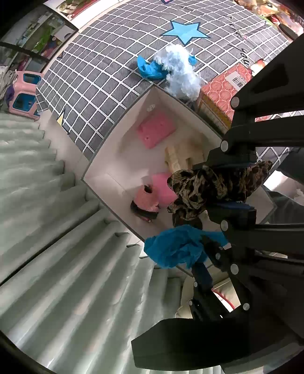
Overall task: Organize soft objects
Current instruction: 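Carry the blue cloth and leopard scrunchie over the white box with both tools, then open both tools to drop the blue cloth and scrunchie into the box, then move both tools back to the remaining soft items on the bed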
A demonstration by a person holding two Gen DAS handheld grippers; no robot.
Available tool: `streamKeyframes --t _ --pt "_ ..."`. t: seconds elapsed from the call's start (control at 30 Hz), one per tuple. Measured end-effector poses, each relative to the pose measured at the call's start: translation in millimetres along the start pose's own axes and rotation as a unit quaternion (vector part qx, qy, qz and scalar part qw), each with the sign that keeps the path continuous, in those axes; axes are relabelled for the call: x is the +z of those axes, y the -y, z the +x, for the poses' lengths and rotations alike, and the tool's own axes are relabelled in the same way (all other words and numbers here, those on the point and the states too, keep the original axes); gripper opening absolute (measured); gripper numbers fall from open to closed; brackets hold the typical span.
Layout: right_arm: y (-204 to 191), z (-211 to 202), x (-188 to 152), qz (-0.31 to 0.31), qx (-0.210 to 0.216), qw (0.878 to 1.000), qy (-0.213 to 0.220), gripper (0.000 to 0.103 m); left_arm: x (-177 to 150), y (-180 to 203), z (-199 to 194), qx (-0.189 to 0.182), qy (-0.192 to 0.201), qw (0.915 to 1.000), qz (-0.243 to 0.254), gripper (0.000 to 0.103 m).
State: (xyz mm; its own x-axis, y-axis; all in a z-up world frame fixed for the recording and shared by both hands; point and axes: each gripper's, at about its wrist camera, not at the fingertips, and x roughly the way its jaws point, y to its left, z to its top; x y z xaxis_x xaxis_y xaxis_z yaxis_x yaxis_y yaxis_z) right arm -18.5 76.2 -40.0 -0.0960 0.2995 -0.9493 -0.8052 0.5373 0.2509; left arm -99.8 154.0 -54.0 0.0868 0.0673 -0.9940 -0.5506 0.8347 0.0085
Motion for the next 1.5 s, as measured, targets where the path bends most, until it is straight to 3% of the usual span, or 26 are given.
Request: streamKeyframes --t 0.5,0.6,0.67,0.7,0.77,0.83,0.87,0.9,1.0,1.03,1.1,1.3,1.5 --pt "8 19 3 0.027 0.014 0.999 -0.017 0.023 1 4 17 -0.003 -0.018 0.9998 0.001 0.028" --pt "8 19 4 0.029 0.014 0.999 -0.017 0.024 1 4 17 -0.010 -0.018 0.9998 0.002 0.035" --pt "10 19 4 0.033 0.014 0.999 -0.016 0.024 1 5 18 -0.014 -0.017 0.9998 0.003 0.048" --pt "11 19 5 0.034 0.014 0.999 -0.016 0.025 1 6 18 -0.015 -0.019 0.9997 0.004 0.053" --pt "13 17 5 0.033 0.009 0.999 -0.013 0.033 1 8 19 -0.016 -0.021 0.9996 0.007 0.075" --pt "15 13 5 0.035 0.009 0.999 -0.009 0.051 1 9 18 -0.017 -0.017 0.9997 0.004 0.081" --pt "17 11 5 0.039 0.011 0.999 -0.005 0.068 1 9 17 -0.019 -0.017 0.9997 0.002 0.081" --pt "19 9 6 0.041 0.011 0.999 -0.001 0.073 2 8 18 -0.026 -0.018 0.9995 -0.003 0.083" --pt "25 2 8 0.049 0.011 0.999 0.006 0.073 4 8 17 -0.035 -0.016 0.9992 -0.010 0.101" --pt "28 0 8 0.054 0.012 0.998 0.008 0.075 4 8 17 -0.036 -0.012 0.9992 -0.012 0.103" --pt "33 -6 9 0.061 0.011 0.998 0.015 0.085 5 9 17 -0.039 -0.009 0.9991 -0.017 0.103" --pt "72 -34 10 0.101 0.012 0.994 0.042 0.085 11 13 14 -0.047 -0.010 0.9986 -0.021 0.103" --pt "162 -32 6 0.199 -0.015 0.980 0.030 0.085 15 28 9 -0.062 -0.014 0.9980 -0.009 0.103"
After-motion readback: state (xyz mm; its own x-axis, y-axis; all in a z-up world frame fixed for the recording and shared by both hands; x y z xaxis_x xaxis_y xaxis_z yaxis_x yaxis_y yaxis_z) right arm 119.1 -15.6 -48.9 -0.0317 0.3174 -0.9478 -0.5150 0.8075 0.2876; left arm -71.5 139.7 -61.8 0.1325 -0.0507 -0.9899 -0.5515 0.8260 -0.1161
